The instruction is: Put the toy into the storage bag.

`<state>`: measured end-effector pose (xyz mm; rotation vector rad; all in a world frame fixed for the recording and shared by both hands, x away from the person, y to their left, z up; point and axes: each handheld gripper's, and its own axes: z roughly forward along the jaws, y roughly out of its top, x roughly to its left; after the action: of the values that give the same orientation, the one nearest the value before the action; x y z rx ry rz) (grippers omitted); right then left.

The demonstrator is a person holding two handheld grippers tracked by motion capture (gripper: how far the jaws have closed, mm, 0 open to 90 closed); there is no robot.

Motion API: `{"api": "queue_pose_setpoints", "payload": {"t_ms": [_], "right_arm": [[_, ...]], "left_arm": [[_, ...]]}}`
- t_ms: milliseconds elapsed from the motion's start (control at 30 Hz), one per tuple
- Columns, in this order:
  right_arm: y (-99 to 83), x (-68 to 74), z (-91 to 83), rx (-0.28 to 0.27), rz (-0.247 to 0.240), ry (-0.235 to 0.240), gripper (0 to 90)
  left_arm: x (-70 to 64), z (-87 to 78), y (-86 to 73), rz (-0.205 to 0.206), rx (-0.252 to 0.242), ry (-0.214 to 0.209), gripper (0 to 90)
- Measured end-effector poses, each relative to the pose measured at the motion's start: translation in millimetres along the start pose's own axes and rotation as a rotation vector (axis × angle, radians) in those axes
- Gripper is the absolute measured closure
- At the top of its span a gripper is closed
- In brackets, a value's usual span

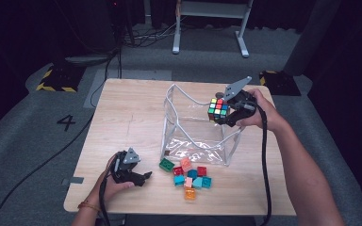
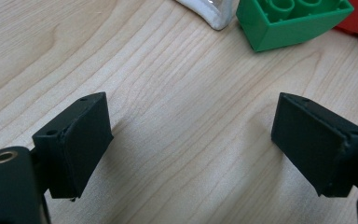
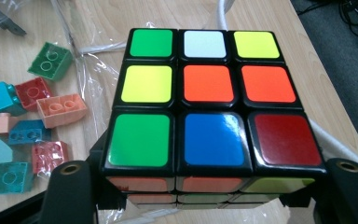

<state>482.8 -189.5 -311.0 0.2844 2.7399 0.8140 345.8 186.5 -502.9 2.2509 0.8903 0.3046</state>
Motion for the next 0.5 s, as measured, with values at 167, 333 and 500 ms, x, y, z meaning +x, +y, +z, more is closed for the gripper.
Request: {"api": "queue_pose_setpoints", "payload": {"t_ms": [167, 333, 500], "right_arm": [[5.7, -1.5, 6.3, 0.059, -0.030, 0.014, 33.9], [6.1, -1.9, 18.4, 0.143, -0.067, 0.044, 33.9], [1.1, -6.3, 27.1, 0.272, -0.032, 0.024, 33.9]], "left_arm": [[0.0, 0.0, 0.0, 0.000, 0.000, 0.000, 12.2], [-0.3, -0.1, -0.2, -0.003, 0.001, -0.001, 12.3], [-0.4, -0.1, -0.2, -0.004, 0.000, -0.003, 12.3]]}}
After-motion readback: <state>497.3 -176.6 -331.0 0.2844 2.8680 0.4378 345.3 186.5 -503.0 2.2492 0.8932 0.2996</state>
